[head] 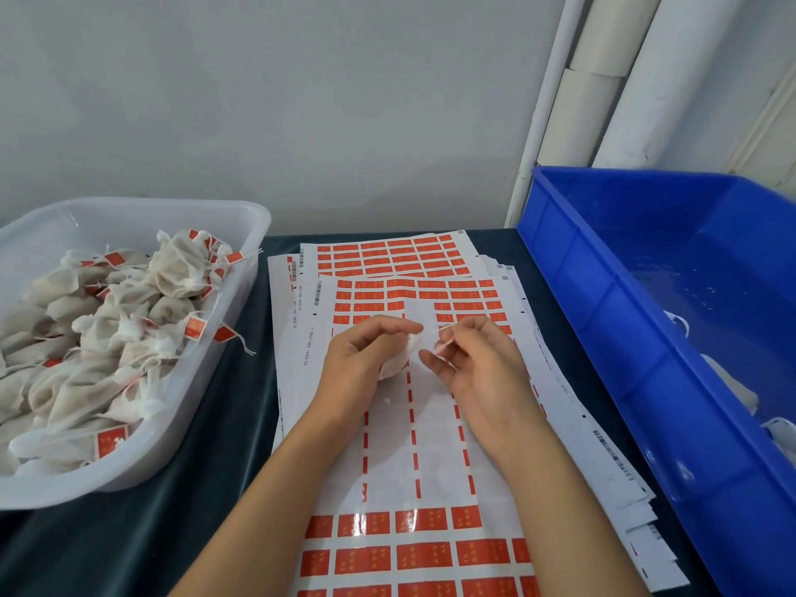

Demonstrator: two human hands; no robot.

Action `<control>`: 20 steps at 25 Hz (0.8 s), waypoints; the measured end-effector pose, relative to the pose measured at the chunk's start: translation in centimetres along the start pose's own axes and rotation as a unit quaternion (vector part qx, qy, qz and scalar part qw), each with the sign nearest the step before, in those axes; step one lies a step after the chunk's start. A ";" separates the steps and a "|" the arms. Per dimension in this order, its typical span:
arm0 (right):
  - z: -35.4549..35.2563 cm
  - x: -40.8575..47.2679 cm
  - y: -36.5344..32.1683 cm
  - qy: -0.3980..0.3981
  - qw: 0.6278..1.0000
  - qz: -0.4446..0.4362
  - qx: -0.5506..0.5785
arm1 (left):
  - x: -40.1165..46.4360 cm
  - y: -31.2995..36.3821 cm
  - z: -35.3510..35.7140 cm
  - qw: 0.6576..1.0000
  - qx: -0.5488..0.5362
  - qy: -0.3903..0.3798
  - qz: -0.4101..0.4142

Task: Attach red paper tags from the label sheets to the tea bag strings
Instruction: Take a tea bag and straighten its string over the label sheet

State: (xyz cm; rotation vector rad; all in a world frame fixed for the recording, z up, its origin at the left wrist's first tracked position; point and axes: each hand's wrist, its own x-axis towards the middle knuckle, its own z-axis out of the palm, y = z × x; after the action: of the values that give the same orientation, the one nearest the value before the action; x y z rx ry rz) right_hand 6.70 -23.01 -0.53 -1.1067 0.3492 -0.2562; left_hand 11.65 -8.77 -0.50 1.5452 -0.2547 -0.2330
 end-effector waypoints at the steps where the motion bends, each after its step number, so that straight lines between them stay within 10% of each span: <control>1: -0.2 -0.1 -0.4 -0.019 0.998 0.016 0.064 | 0.0 -0.1 -0.1 1.000 -0.001 0.003 0.000; 4: -0.8 -0.1 -0.9 -0.050 0.984 0.032 0.165 | 0.2 -0.3 -0.1 1.000 -0.004 0.011 -0.008; 10: 0.2 -0.1 1.0 -0.033 0.927 -0.140 -0.345 | 0.4 -0.5 -0.2 1.000 -0.007 0.017 -0.013; 20: -0.3 -0.1 1.5 0.026 0.923 -0.206 -0.325 | 0.2 -0.1 0.0 1.000 0.024 -0.011 -0.007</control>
State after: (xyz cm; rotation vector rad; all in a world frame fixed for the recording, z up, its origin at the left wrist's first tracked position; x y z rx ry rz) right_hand 6.59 -22.58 -1.95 -1.8374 0.2475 -0.5687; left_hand 11.88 -8.86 -0.62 1.5932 -0.2680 -0.2567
